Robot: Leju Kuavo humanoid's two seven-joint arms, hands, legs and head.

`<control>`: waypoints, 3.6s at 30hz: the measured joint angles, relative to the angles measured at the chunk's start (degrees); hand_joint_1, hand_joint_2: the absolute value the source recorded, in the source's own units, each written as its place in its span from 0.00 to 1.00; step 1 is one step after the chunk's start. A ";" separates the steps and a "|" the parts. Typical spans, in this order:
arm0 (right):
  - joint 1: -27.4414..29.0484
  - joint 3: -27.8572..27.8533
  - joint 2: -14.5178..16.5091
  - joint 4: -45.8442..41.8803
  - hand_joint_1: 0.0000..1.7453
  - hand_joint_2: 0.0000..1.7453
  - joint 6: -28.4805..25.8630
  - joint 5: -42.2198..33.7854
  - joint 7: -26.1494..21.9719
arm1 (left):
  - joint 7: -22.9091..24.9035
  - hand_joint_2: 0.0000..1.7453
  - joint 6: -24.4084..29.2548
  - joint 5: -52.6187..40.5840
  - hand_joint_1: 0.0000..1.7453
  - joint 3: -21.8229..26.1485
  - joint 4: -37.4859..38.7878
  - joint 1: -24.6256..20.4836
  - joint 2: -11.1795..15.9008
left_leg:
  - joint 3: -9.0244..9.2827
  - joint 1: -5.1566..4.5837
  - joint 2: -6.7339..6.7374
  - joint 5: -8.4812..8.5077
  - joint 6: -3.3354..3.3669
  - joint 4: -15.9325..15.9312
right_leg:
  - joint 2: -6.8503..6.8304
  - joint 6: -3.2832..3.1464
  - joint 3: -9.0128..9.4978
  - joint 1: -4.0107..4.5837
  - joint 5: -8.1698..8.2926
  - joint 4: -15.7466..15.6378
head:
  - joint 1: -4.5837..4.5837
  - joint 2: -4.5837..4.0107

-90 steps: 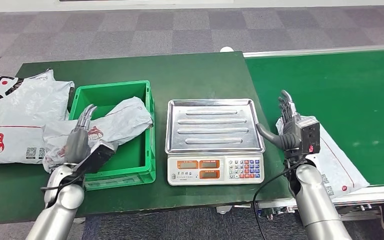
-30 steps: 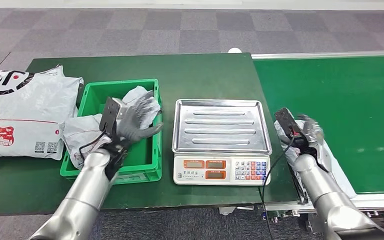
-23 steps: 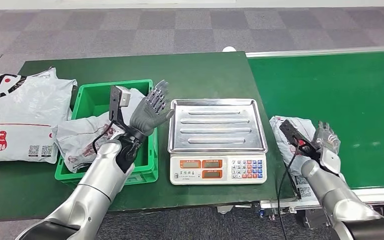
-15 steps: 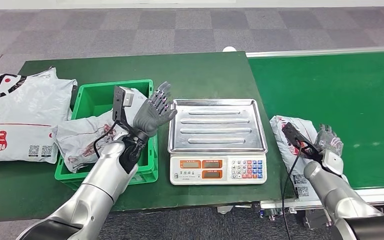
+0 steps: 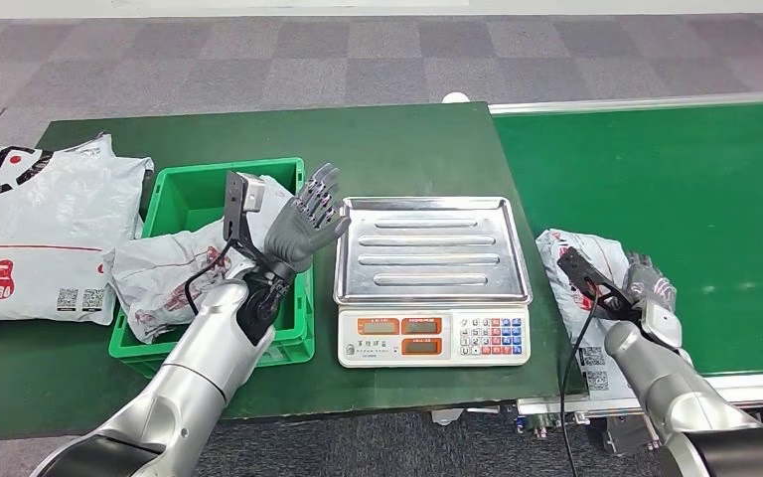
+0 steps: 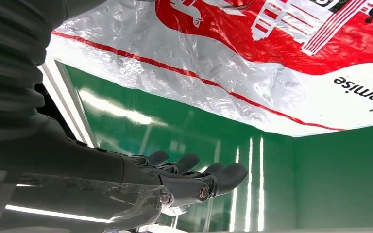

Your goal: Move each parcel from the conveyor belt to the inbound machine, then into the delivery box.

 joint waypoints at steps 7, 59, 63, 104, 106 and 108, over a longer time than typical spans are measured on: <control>-0.35 -1.47 0.01 0.33 0.00 1.00 9.73 -6.07 -5.28 | -0.81 1.00 1.13 0.40 0.00 -0.09 -0.02 -0.11 0.18 | 0.00 0.00 0.02 0.00 0.00 0.00 | 0.01 0.00 0.00 0.00 0.00 0.00 | 0.01 0.02; 13.62 -23.79 11.48 -17.69 1.00 1.00 33.85 -42.44 -17.69 | -2.52 1.00 4.60 -2.01 0.00 -1.49 -1.22 1.71 1.70 | 1.35 0.80 1.68 -0.77 -1.22 -0.22 | 1.75 -1.05 0.55 0.72 -0.27 0.13 | 0.01 0.02; 16.04 -22.01 12.42 -23.33 1.00 1.00 29.99 -37.91 -18.40 | -2.26 1.00 4.92 -2.72 0.00 -1.46 -2.10 2.36 1.70 | 1.40 0.80 1.69 -0.76 -1.25 -0.36 | 1.75 -1.18 0.53 0.71 -0.34 0.16 | 0.02 0.01; -0.20 -16.68 8.08 -32.38 0.61 1.00 19.97 -38.34 -32.11 | -3.26 1.00 3.56 -2.92 0.00 -0.87 1.17 0.29 1.20 | 0.96 0.43 0.51 -0.35 -1.03 -0.37 | 0.55 -1.05 0.48 0.44 -0.34 0.16 | 0.02 0.01; -0.56 -15.92 8.02 -32.25 0.12 1.00 20.26 -38.03 -31.80 | -3.41 1.00 3.49 -2.84 0.00 -0.87 1.45 0.19 1.17 | 0.95 0.43 0.53 -0.35 -1.02 -0.37 | 0.56 -1.04 0.46 0.43 -0.34 0.16 | 0.02 0.01; -1.33 -14.28 7.80 -31.37 0.00 1.00 19.76 -34.91 -29.20 | -3.51 1.00 3.27 -2.70 0.00 -0.87 1.76 0.05 1.14 | 0.96 0.43 0.53 -0.35 -1.03 -0.37 | 0.58 -1.03 0.45 0.45 -0.34 0.16 | 0.01 0.01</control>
